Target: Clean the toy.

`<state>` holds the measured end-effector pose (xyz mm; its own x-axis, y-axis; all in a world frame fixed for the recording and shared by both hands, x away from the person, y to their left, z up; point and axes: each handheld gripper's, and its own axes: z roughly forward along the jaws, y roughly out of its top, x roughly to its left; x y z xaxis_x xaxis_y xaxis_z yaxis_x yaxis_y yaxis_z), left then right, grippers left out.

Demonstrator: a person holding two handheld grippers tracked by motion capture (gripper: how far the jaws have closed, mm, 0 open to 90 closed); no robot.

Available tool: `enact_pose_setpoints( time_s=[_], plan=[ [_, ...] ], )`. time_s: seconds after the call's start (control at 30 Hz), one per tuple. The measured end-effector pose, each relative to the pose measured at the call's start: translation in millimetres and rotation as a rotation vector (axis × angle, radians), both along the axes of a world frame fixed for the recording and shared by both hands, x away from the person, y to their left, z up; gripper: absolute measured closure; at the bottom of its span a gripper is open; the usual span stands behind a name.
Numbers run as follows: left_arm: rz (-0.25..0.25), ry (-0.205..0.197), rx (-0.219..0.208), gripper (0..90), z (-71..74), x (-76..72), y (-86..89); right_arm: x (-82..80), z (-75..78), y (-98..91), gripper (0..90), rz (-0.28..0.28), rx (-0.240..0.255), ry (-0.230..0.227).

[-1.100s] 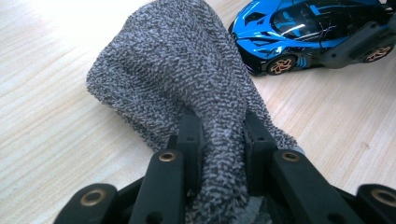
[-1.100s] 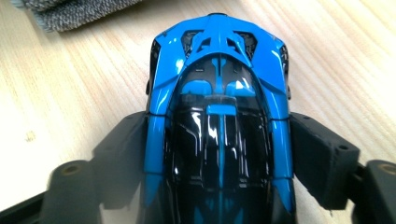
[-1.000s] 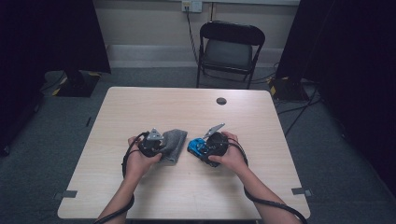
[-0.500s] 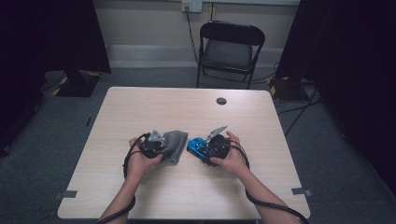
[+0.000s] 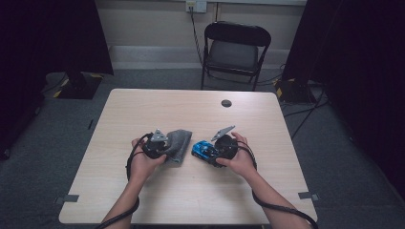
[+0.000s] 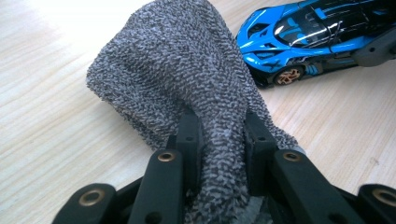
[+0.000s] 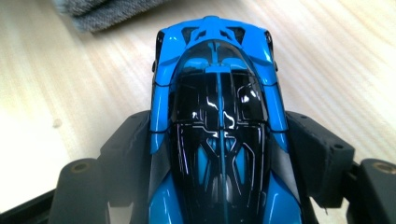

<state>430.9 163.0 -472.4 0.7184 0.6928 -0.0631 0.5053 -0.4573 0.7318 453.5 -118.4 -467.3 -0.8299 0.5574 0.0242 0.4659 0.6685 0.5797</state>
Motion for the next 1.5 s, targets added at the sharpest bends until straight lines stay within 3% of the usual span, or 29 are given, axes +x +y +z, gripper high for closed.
enact_pose_setpoints(
  time_s=[0.23,0.4,0.57,0.63,0.7,1.0,1.07,1.5],
  plan=[
    [-0.005,0.010,0.004,72.5,-3.7,-2.6,-2.6,-1.4,-9.6,-4.5,27.0,-0.019,0.024,-0.011],
    [-0.002,0.010,0.005,72.5,-5.2,-2.6,-1.5,-4.5,-13.3,-5.6,26.5,-0.009,0.011,-0.031],
    [-0.007,0.020,0.001,72.4,-6.5,-2.7,-2.1,-2.0,-14.2,-3.6,20.5,-0.002,0.025,-0.046],
    [-0.009,0.015,0.006,72.3,-7.2,-2.2,-1.9,0.2,-11.7,-1.3,22.7,0.007,0.030,-0.036],
    [-0.010,0.015,0.004,72.3,-7.7,-2.0,-1.7,2.8,-11.7,2.9,17.2,0.004,0.003,-0.051],
    [-0.010,0.017,0.008,72.2,-9.1,-1.9,-2.5,4.1,-22.8,15.7,17.6,-0.019,0.019,-0.052],
    [-0.009,0.012,0.006,72.2,-9.4,-2.1,-2.5,3.8,-22.3,13.8,25.2,-0.036,0.036,-0.065],
    [0.002,-0.002,0.004,72.2,-3.8,-0.4,0.2,5.3,-16.5,13.0,25.9,-0.043,0.016,-0.023]
  ],
)
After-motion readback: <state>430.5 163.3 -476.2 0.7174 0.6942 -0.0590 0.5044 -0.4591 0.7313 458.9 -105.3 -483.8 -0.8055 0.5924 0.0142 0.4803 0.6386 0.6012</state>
